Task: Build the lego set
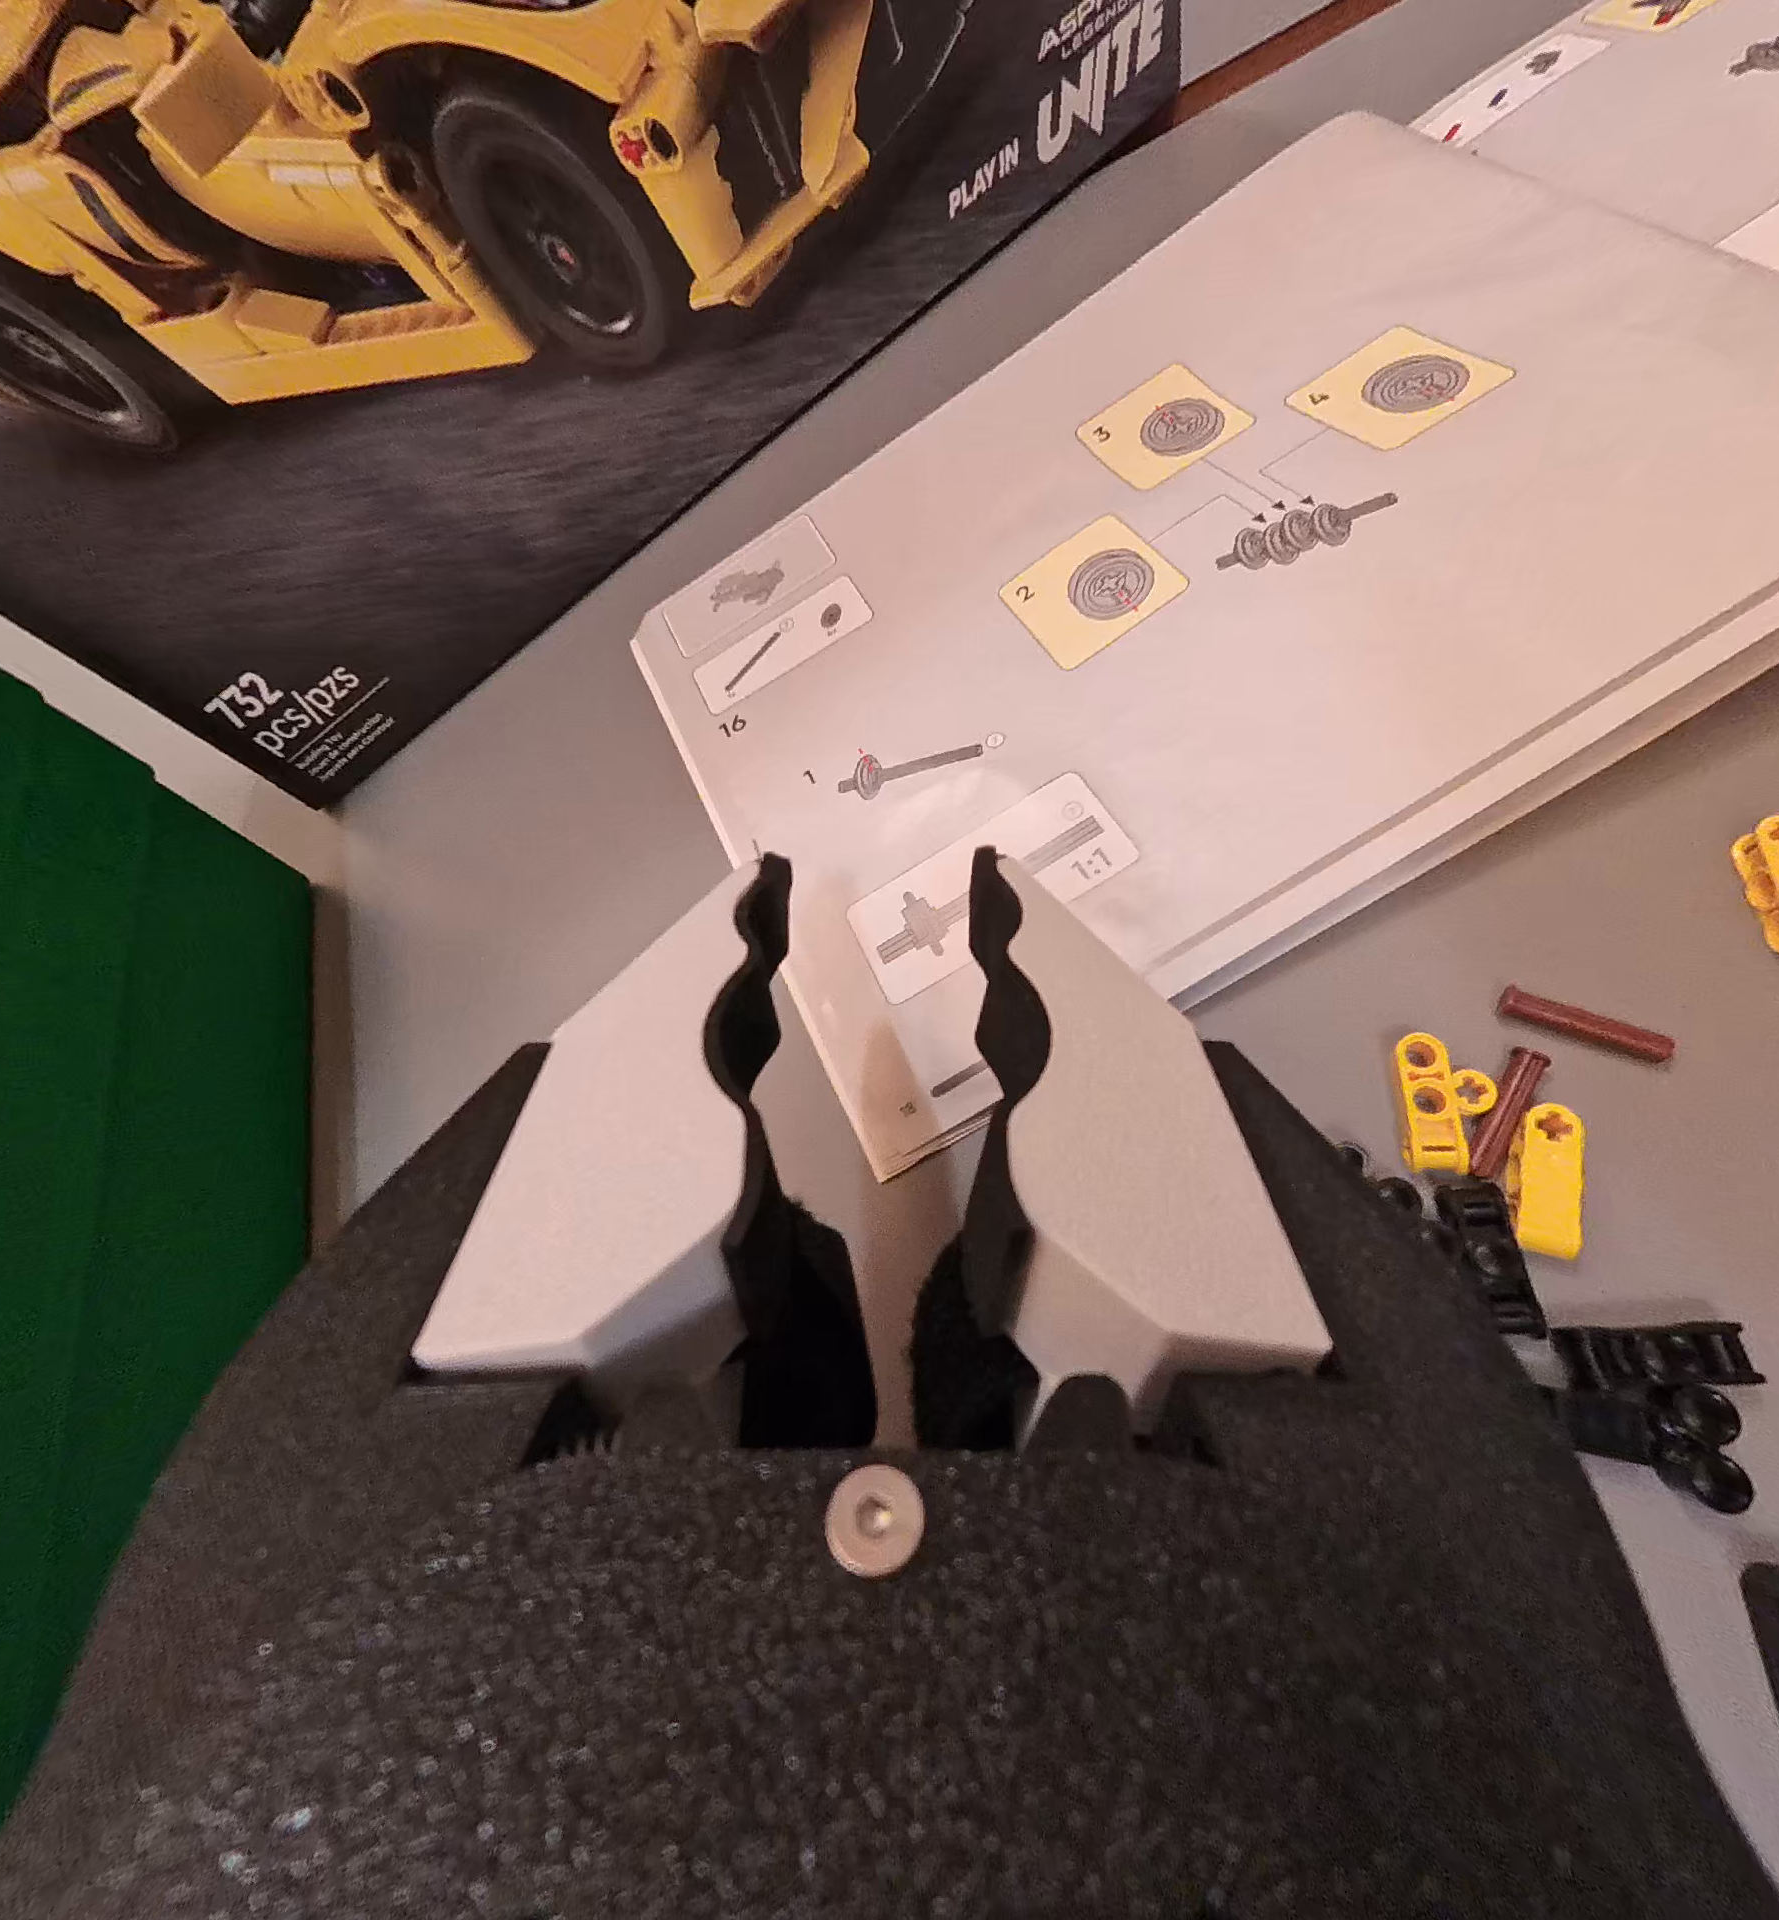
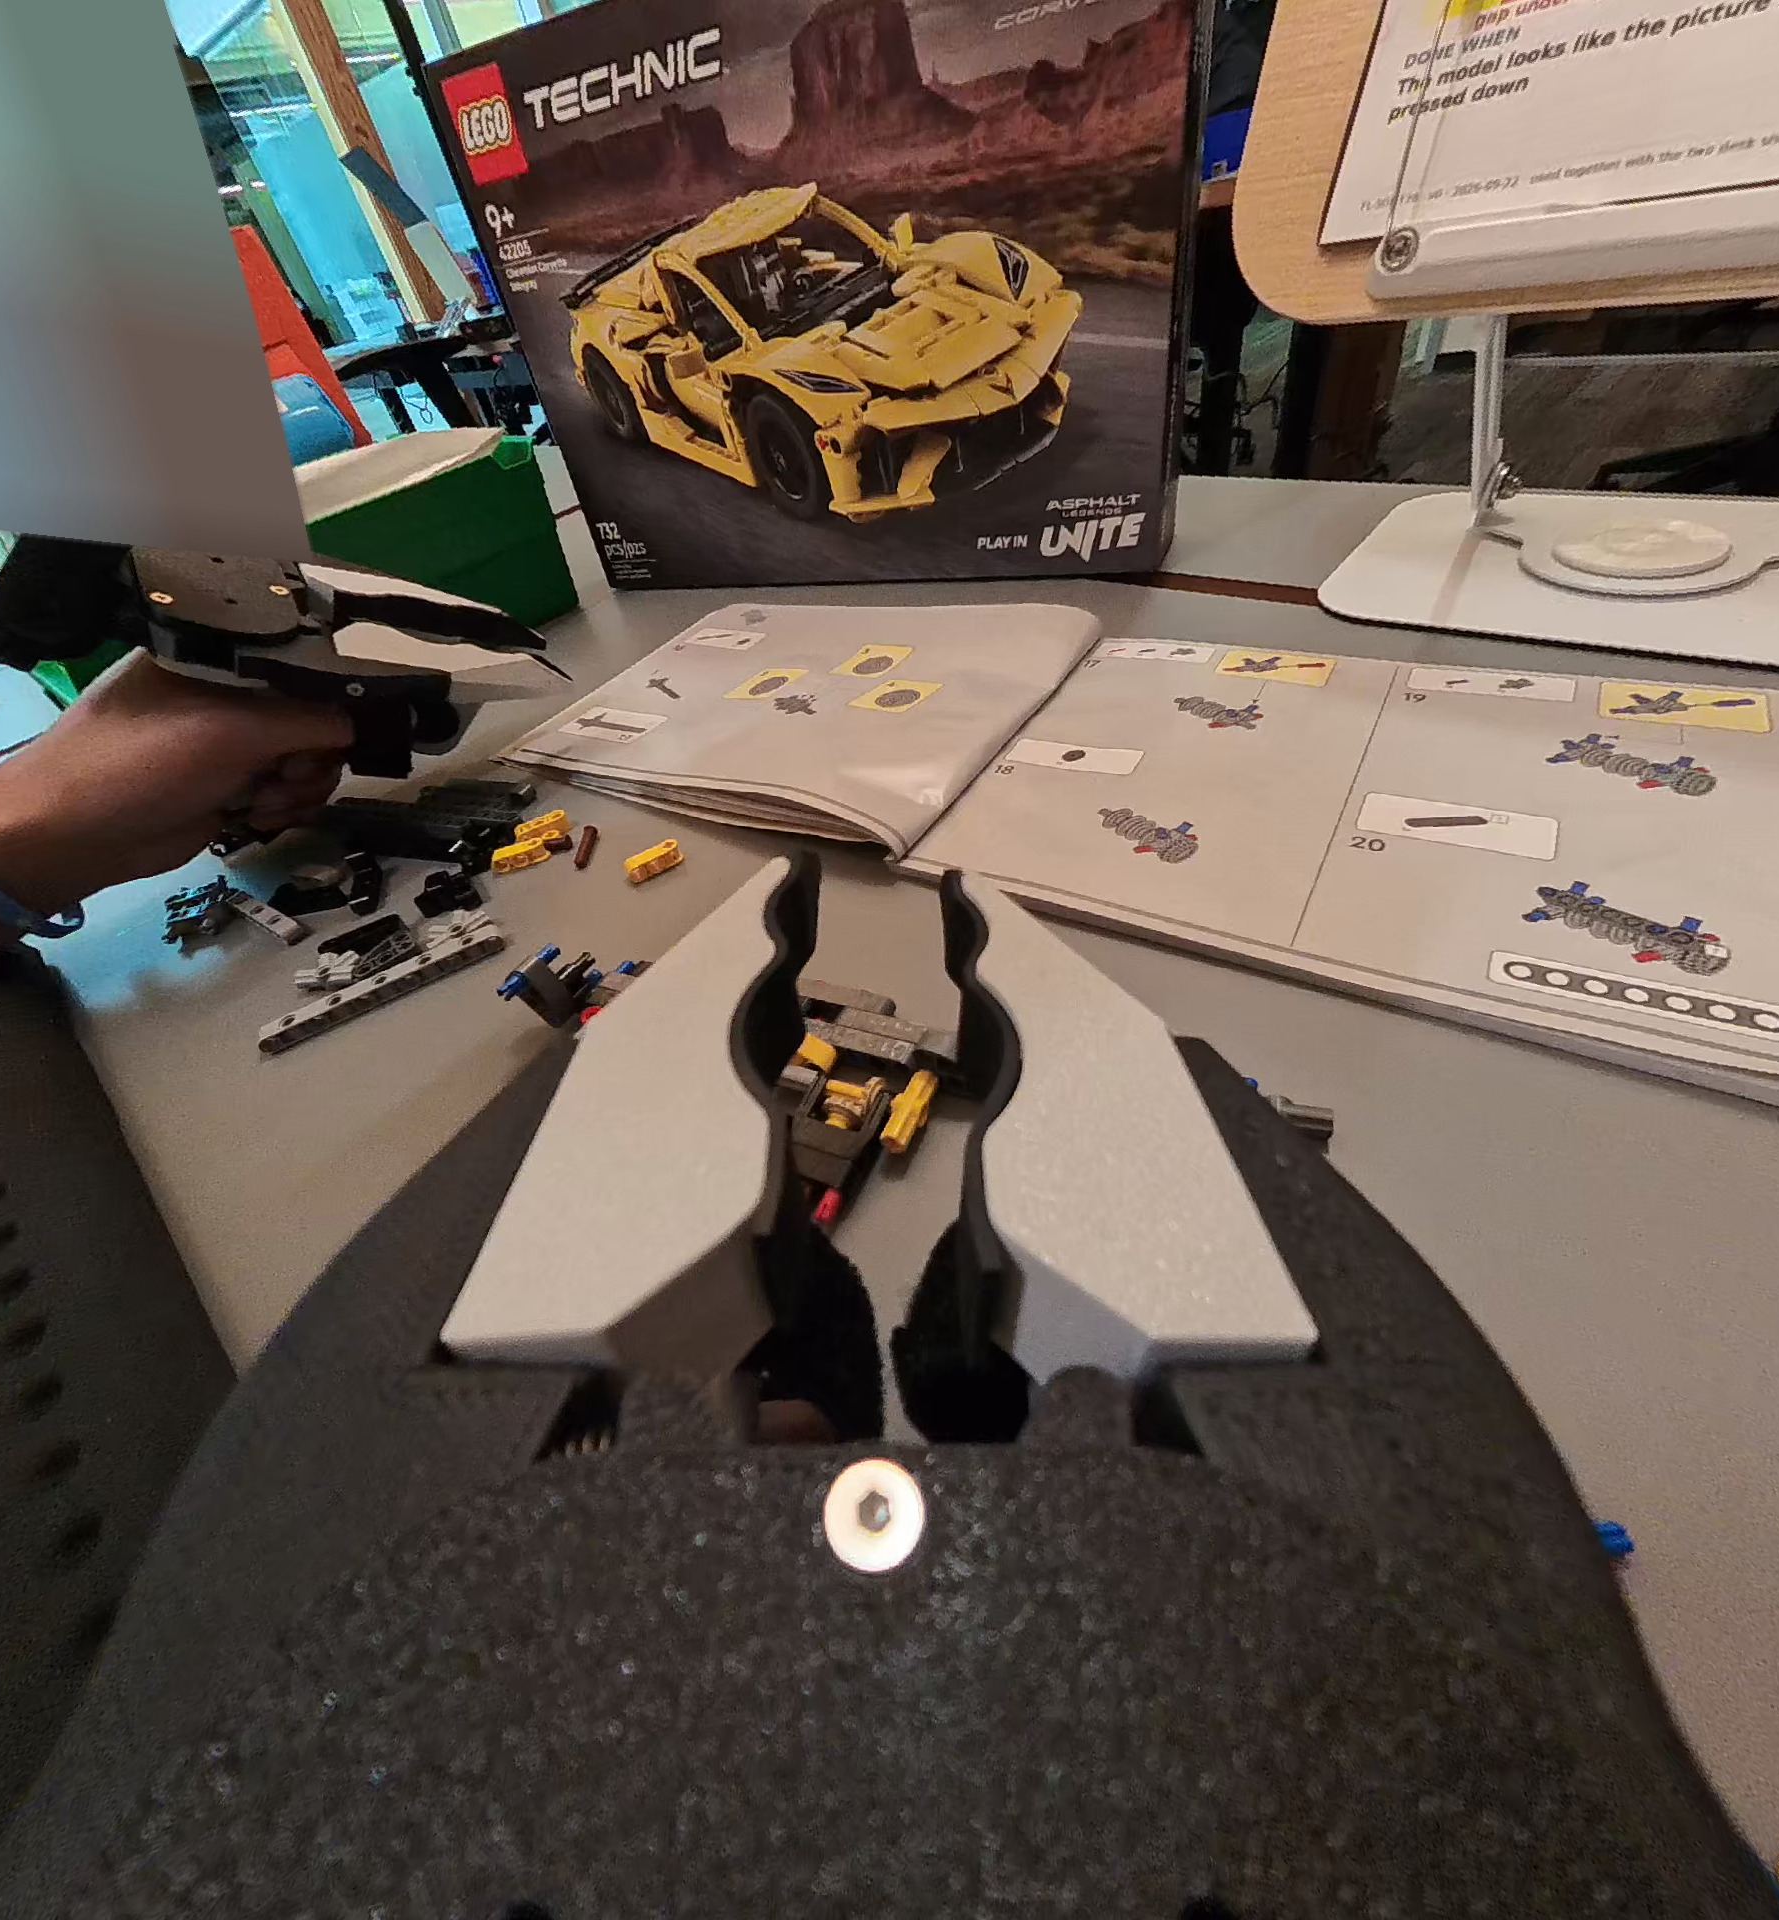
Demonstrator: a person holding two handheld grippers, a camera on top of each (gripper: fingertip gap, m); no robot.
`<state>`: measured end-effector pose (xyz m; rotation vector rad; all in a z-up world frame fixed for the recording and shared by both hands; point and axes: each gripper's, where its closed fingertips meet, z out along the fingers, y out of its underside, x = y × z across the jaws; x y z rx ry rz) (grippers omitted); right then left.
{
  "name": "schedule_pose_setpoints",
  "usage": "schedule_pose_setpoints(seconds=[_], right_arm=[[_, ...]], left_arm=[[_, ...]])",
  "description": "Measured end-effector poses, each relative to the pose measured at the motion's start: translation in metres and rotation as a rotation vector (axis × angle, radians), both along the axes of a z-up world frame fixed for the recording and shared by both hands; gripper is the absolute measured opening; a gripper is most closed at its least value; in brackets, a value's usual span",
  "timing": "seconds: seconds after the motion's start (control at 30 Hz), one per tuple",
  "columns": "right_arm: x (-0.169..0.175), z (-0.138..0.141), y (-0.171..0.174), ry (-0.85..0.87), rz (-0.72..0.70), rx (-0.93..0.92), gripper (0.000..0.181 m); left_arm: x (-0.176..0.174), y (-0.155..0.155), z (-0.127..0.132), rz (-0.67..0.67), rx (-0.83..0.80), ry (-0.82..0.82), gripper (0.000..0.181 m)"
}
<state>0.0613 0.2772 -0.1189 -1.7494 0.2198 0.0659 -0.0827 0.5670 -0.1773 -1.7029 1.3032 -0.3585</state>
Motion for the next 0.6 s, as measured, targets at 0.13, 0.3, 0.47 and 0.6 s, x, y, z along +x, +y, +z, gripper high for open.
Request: schedule_pose_setpoints(seconds=[0.13, 0.3, 0.47, 0.6], right_arm=[[0.001, 0.001, -0.001, -0.008, -0.008, 0.002, 0.023], [0.001, -0.006, 0.001, -0.015, -0.009, -0.04, 0.025], [-0.004, -0.013, 0.002, -0.025, 0.017, -0.079, 0.036], [-0.008, -0.014, 0.003, -0.021, 0.034, -0.081, 0.044]], left_arm=[[0.001, -0.001, 0.002, -0.006, 0.002, -0.008, 0.033], [0.002, -0.004, 0.006, -0.018, 0.023, -0.021, 0.032], [0.003, -0.007, 0.008, -0.027, 0.046, -0.023, 0.032], [0.004, -0.008, 0.012, -0.034, 0.063, -0.031, 0.031]])
